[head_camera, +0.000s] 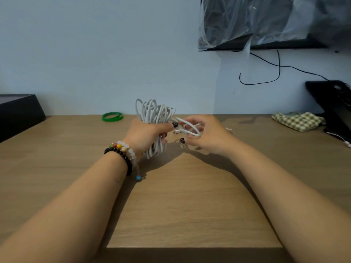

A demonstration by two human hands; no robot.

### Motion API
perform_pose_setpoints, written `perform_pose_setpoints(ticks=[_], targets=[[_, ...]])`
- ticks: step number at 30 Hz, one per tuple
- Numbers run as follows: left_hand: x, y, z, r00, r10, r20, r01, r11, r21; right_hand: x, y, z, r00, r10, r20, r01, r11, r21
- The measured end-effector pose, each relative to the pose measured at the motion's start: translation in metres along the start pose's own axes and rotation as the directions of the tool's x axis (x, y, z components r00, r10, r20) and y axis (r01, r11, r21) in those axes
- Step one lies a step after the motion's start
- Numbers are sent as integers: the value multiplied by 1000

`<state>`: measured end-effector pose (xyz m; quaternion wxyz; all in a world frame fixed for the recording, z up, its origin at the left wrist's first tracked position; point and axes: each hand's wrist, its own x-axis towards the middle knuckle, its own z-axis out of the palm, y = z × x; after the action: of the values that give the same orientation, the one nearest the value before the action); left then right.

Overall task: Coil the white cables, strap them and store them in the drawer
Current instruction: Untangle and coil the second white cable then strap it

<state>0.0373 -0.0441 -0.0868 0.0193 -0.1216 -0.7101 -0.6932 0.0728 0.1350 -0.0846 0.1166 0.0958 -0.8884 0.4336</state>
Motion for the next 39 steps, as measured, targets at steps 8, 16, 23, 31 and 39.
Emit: perform_pose_setpoints(ticks=[8,16,23,31,39], targets=[[0,-3,0,995,-37,94,37,999,5,3,3,0,998,25,-60,-28,998,-51],[6,-1,-5,992,-66,-111,73,995,69,10,0,-14,948,262,-180,-71,727,683],[7,0,0,990,-90,-111,95,995,37,4,-9,-25,971,221,-92,17,319,948],[4,2,-2,986,-19,-165,49,983,179,10,0,-19,872,155,-465,-114,987,115],[11,0,-12,970,-38,-238,89,974,207,12,13,-48,798,554,-238,129,228,965]])
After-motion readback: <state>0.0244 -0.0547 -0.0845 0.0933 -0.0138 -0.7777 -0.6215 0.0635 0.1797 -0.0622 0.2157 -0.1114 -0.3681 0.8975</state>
